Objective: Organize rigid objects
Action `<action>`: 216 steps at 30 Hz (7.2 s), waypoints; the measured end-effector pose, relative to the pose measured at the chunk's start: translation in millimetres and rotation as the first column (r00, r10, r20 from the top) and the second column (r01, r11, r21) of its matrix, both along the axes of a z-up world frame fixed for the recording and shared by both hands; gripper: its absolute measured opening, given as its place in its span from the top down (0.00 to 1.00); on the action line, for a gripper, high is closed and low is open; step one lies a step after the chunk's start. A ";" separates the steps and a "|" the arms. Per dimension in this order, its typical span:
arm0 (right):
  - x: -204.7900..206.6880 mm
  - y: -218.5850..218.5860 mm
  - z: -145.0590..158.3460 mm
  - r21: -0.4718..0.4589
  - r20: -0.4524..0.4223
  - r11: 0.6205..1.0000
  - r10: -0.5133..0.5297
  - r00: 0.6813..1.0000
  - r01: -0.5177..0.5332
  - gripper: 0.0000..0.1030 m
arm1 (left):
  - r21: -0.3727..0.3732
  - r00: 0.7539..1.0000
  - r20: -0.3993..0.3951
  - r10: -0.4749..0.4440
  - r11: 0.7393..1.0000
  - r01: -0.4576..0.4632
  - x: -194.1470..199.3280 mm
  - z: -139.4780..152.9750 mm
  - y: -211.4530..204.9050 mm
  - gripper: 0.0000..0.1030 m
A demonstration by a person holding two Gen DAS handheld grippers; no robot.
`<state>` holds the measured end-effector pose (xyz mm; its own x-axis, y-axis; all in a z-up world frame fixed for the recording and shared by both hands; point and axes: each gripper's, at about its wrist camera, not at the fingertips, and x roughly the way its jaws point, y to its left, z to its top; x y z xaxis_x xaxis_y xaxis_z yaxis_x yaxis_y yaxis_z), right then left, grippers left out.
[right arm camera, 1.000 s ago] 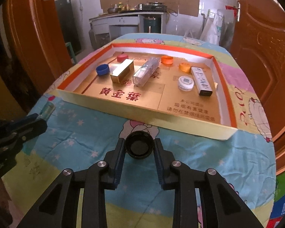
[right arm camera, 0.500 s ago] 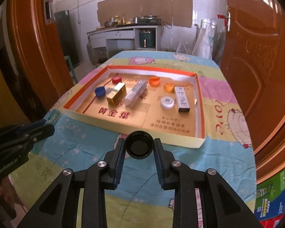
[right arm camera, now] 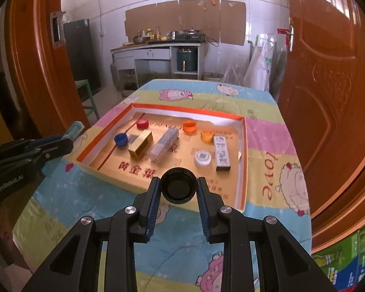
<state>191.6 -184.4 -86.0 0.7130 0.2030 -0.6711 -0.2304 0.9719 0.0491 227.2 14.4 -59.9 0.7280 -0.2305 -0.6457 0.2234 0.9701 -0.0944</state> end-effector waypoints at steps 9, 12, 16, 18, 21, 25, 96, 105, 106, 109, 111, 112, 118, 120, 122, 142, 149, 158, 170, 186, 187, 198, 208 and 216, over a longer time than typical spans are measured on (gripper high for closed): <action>28.0 -0.2 6.1 0.026 0.010 1.000 0.009 1.000 -0.010 0.71 | 0.013 1.000 -0.015 -0.014 1.000 0.014 39.4 6.1 -9.4 0.77; 37.9 -0.4 3.8 0.050 0.000 0.999 0.015 1.000 -0.015 0.71 | 0.023 0.999 -0.022 -0.026 0.999 0.026 54.7 5.5 -15.8 0.78; 49.4 -0.6 -3.0 0.074 -0.015 0.997 0.021 1.000 -0.020 0.71 | -0.004 0.997 -0.056 -0.047 0.999 0.047 79.8 2.3 -22.4 0.78; 56.8 -1.2 -7.6 0.083 -0.026 0.996 0.022 0.999 -0.019 0.71 | -0.029 0.995 -0.081 -0.060 0.998 0.058 92.0 -0.3 -25.6 0.78; 67.5 -3.3 -13.9 0.094 -0.042 0.995 0.024 0.999 -0.020 0.71 | -0.035 0.992 -0.109 -0.064 0.998 0.061 112.7 -5.8 -32.1 0.78; 80.5 -3.2 -21.9 0.099 -0.058 0.995 0.033 0.998 -0.027 0.71 | -0.016 0.989 -0.140 -0.053 0.999 0.052 137.4 -16.9 -40.5 0.78; 138.8 20.9 -82.7 0.032 -0.176 0.993 0.118 0.977 -0.114 0.40 | 0.023 0.965 -0.263 -0.023 0.999 0.030 213.8 -76.6 -61.9 0.53; 125.6 20.9 -68.9 0.037 -0.145 0.991 0.129 0.981 -0.125 0.40 | -0.016 0.977 -0.210 -0.045 0.999 0.042 188.5 -54.1 -49.7 0.52; 123.6 20.4 -67.5 0.038 -0.143 0.992 0.126 0.982 -0.122 0.40 | -0.018 0.979 -0.199 -0.043 0.999 0.040 184.1 -50.4 -48.1 0.52; 115.9 17.2 -62.5 0.045 -0.138 0.993 0.113 0.984 -0.108 0.40 | -0.016 0.984 -0.177 -0.036 0.999 0.034 172.3 -42.1 -43.5 0.52; 105.9 13.2 -58.9 0.052 -0.127 0.995 0.092 0.988 -0.086 0.40 | -0.002 0.987 -0.158 -0.026 1.000 0.026 164.7 -37.0 -40.9 0.52; 101.2 11.1 -57.1 0.057 -0.122 0.995 0.085 0.989 -0.079 0.40 | 0.005 0.990 -0.141 -0.019 1.000 0.020 158.3 -33.8 -39.1 0.52; 76.0 10.3 -46.7 0.051 -0.095 0.997 0.068 0.993 -0.064 0.40 | 0.007 0.996 -0.090 -0.002 1.000 0.003 124.8 -24.3 -30.9 0.52; 69.5 11.9 -45.4 0.048 -0.092 0.997 0.066 0.994 -0.062 0.40 | 0.006 0.997 -0.081 0.006 1.000 -0.006 113.2 -21.7 -28.6 0.52; 65.3 13.2 -45.1 0.050 -0.094 0.997 0.060 0.994 -0.055 0.40 | 0.000 0.997 -0.077 0.012 1.000 -0.012 103.8 -19.9 -25.4 0.52; -16.0 -5.5 -16.4 0.063 -0.037 0.994 -0.091 0.995 0.093 0.29 | -0.055 1.000 -0.009 0.001 0.999 -0.002 -10.3 -2.4 -12.9 0.52; -46.6 -0.5 -9.9 0.058 -0.035 0.992 -0.111 0.993 0.113 0.29 | -0.075 1.000 -0.005 -0.007 0.997 0.007 -42.0 0.5 -8.5 0.52; -76.1 8.9 6.4 0.045 -0.006 0.985 -0.167 0.986 0.167 0.26 | -0.059 0.999 0.039 0.023 0.998 -0.020 -82.0 9.7 -4.9 0.52; -118.9 21.7 36.6 0.027 0.088 0.979 -0.202 0.975 0.201 0.26 | -0.111 0.993 0.071 0.096 0.990 -0.088 -125.0 23.7 6.8 0.52; -180.9 31.4 79.7 0.022 0.240 0.977 -0.213 0.947 0.214 0.26 | -0.032 0.953 0.229 0.196 0.980 -0.194 -184.5 53.2 6.1 0.52; -183.4 31.6 81.8 0.019 0.249 0.976 -0.216 0.944 0.218 0.26 | -0.021 0.947 0.248 0.202 0.979 -0.204 -188.8 54.8 4.9 0.52; -198.8 34.2 89.2 0.017 0.280 0.969 -0.241 0.929 0.246 0.26 | -0.012 0.951 0.260 0.169 0.985 -0.172 -203.6 60.7 -3.4 0.52; -203.0 32.4 89.0 0.024 0.279 0.968 -0.245 0.929 0.249 0.26 | 0.005 0.948 0.265 0.178 0.982 -0.186 -205.8 61.7 -4.4 0.52; -204.7 34.3 90.0 0.025 0.282 0.970 -0.238 0.930 0.241 0.26 | 0.019 0.946 0.268 0.184 0.980 -0.196 -203.9 61.1 -4.7 0.52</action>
